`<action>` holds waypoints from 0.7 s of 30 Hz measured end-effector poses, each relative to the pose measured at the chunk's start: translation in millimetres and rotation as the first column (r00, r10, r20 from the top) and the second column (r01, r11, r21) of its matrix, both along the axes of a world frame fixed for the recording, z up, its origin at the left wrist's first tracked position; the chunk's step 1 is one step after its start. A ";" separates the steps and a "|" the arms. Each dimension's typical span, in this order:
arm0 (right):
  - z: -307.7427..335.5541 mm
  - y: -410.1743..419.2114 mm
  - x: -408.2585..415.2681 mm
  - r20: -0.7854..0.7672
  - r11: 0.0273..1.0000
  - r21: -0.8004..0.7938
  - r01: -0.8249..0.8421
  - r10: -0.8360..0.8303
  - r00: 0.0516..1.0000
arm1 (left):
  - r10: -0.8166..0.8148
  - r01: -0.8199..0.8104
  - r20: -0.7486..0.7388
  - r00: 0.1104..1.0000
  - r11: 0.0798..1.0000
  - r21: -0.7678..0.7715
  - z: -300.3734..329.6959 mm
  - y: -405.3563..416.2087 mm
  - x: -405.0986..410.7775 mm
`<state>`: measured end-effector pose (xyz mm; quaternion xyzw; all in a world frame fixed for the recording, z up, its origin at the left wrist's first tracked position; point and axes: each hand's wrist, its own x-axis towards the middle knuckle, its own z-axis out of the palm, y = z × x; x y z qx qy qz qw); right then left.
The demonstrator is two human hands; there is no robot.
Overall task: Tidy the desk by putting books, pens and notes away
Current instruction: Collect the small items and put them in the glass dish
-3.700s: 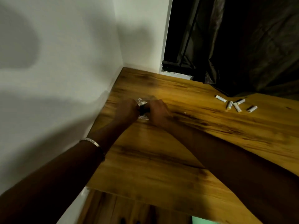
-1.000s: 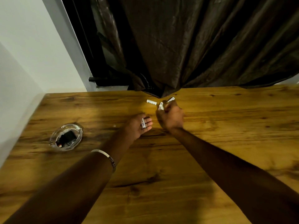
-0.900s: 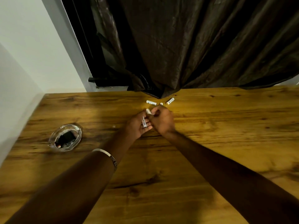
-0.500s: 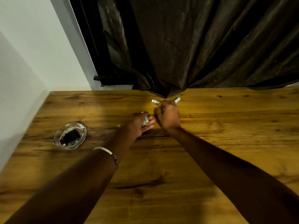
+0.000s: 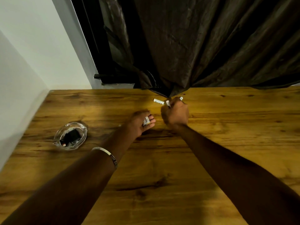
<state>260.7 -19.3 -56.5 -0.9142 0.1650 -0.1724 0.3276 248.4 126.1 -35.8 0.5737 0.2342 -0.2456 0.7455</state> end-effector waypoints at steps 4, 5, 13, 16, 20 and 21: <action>2.2 25.0 -14.2 0.029 0.950 0.203 -0.236 0.236 0.971 | 0.031 -0.030 0.020 0.999 0.999 -0.045 3.4 -5.8 2.4; 2.9 31.9 -18.4 0.036 0.932 0.204 -0.300 0.299 0.954 | 0.032 -0.031 0.030 0.999 0.999 -0.023 2.3 -5.9 4.2; 6.6 25.6 -7.2 0.140 0.952 0.111 -0.285 0.268 0.953 | 0.132 -0.132 0.003 0.991 0.990 -0.050 -5.2 12.6 12.0; -0.9 15.5 13.5 0.045 0.937 -0.115 -0.329 0.336 0.941 | 0.090 -0.090 0.008 0.996 0.996 -0.024 -6.6 19.0 8.6; -10.3 13.7 29.0 -0.060 0.865 -0.302 -0.401 0.402 0.914 | 0.066 -0.064 0.032 0.997 0.997 -0.044 -6.4 22.6 4.6; -12.1 13.2 30.8 -0.061 0.869 -0.312 -0.385 0.386 0.920 | 0.065 -0.063 0.034 0.997 0.996 -0.056 -6.0 23.5 4.0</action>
